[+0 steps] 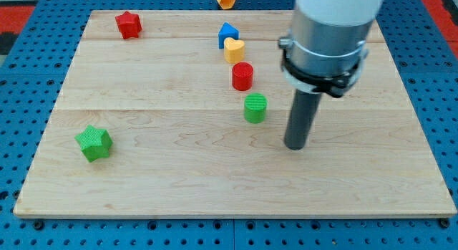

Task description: Move robot arm towards blue cube

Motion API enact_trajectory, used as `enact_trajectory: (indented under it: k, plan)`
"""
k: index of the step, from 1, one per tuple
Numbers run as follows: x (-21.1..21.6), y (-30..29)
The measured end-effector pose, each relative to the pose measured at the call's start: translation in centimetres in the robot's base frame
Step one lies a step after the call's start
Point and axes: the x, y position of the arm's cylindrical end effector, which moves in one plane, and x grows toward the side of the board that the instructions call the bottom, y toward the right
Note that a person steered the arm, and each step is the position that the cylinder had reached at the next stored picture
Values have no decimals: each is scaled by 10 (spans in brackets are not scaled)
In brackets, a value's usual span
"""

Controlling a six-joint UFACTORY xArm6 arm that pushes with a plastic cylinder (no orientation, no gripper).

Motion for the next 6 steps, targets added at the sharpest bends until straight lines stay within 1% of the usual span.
enact_trajectory:
  k: [1,2,3,4,5,6]
  plan:
    - [-15,4]
    - [-65,-9]
    - [-115,0]
    - [-161,34]
    - [-188,26]
    - [-189,24]
